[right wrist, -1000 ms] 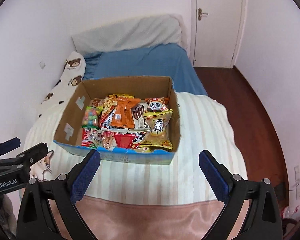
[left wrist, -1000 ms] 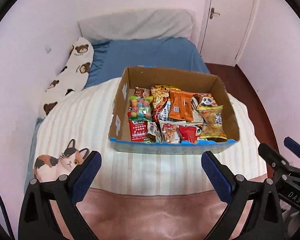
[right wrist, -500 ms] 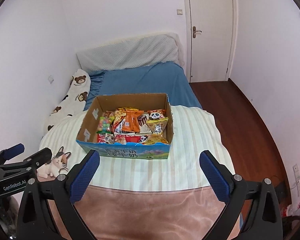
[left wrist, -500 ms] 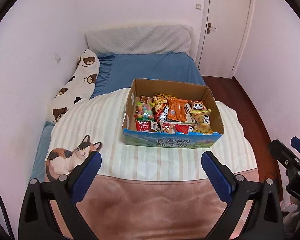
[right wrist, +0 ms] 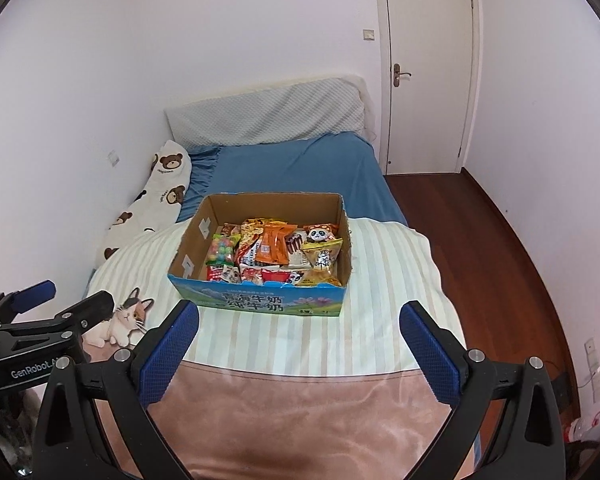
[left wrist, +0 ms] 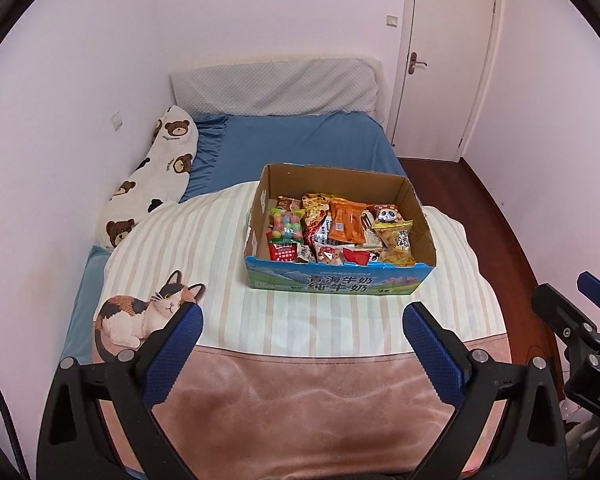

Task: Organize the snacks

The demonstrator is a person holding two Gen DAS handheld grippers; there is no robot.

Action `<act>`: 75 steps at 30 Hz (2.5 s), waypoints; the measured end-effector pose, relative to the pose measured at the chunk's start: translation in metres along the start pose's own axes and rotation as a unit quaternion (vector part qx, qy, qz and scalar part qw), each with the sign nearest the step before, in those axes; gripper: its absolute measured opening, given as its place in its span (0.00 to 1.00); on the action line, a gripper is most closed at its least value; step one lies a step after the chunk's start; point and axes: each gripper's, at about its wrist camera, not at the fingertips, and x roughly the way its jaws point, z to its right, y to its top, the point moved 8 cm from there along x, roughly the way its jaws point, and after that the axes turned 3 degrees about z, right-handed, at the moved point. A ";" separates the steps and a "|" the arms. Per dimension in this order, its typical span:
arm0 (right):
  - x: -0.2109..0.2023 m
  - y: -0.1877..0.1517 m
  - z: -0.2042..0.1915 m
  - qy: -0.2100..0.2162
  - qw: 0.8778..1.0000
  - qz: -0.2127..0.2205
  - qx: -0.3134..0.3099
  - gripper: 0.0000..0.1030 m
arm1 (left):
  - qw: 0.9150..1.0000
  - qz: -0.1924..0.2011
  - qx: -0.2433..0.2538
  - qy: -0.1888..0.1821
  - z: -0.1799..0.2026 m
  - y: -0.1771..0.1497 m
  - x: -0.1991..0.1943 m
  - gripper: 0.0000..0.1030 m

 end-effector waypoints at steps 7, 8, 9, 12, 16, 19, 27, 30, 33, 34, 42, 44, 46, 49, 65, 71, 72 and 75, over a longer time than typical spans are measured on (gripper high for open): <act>0.021 0.003 0.008 -0.007 1.000 -0.007 -0.003 1.00 | 1.000 0.000 0.003 0.012 0.003 0.008 0.017 1.00; 0.025 0.005 0.010 -0.009 1.000 -0.007 -0.004 1.00 | 1.000 0.000 0.002 0.014 0.003 0.010 0.021 1.00; 0.029 0.006 0.011 -0.011 1.000 -0.007 -0.004 1.00 | 1.000 0.000 0.003 0.016 0.003 0.010 0.024 1.00; 0.044 0.011 0.016 -0.015 1.000 -0.009 -0.003 1.00 | 1.000 -0.004 0.003 0.022 0.004 0.014 0.040 1.00; 0.065 0.020 0.022 -0.021 1.000 -0.008 -0.002 1.00 | 0.999 -0.017 0.000 0.029 0.005 0.018 0.064 1.00; 0.083 0.025 0.026 -0.022 1.000 -0.012 0.002 1.00 | 0.999 -0.024 -0.001 0.031 0.007 0.021 0.080 1.00; 0.121 0.033 0.027 -0.035 0.999 -0.020 -0.002 1.00 | 0.998 -0.041 0.010 0.035 0.012 0.027 0.109 1.00; 0.130 0.035 0.026 -0.037 0.999 -0.023 -0.003 1.00 | 0.999 -0.040 0.009 0.035 0.012 0.030 0.113 1.00; 0.135 0.035 0.025 -0.037 0.999 -0.024 -0.005 1.00 | 0.999 -0.038 0.008 0.036 0.012 0.033 0.114 1.00; 0.137 0.035 0.025 -0.037 0.999 -0.025 -0.006 1.00 | 0.999 -0.038 0.007 0.036 0.012 0.034 0.114 1.00; 0.139 0.032 0.021 -0.035 0.999 -0.028 -0.005 1.00 | 0.999 -0.034 0.007 0.034 0.011 0.037 0.114 1.00; 0.140 0.033 0.020 -0.035 0.999 -0.027 -0.005 1.00 | 0.999 -0.034 0.009 0.033 0.011 0.037 0.114 1.00; 0.140 0.033 0.020 -0.034 0.999 -0.027 -0.005 1.00 | 0.999 -0.032 0.009 0.033 0.011 0.038 0.114 1.00; 0.141 0.033 0.020 -0.033 0.999 -0.028 -0.005 1.00 | 0.999 -0.032 0.010 0.033 0.012 0.038 0.114 1.00; 0.141 0.031 0.023 -0.036 0.999 -0.026 0.001 1.00 | 0.999 -0.029 0.013 0.033 0.014 0.042 0.113 1.00; 0.141 0.029 0.023 -0.037 0.999 -0.023 0.005 1.00 | 0.999 -0.025 0.015 0.032 0.016 0.045 0.110 1.00; 0.141 0.029 0.024 -0.038 0.999 -0.024 0.004 1.00 | 0.999 -0.025 0.015 0.032 0.015 0.047 0.109 1.00; 0.141 0.029 0.024 -0.039 0.999 -0.025 0.004 1.00 | 0.999 -0.025 0.015 0.032 0.015 0.047 0.108 1.00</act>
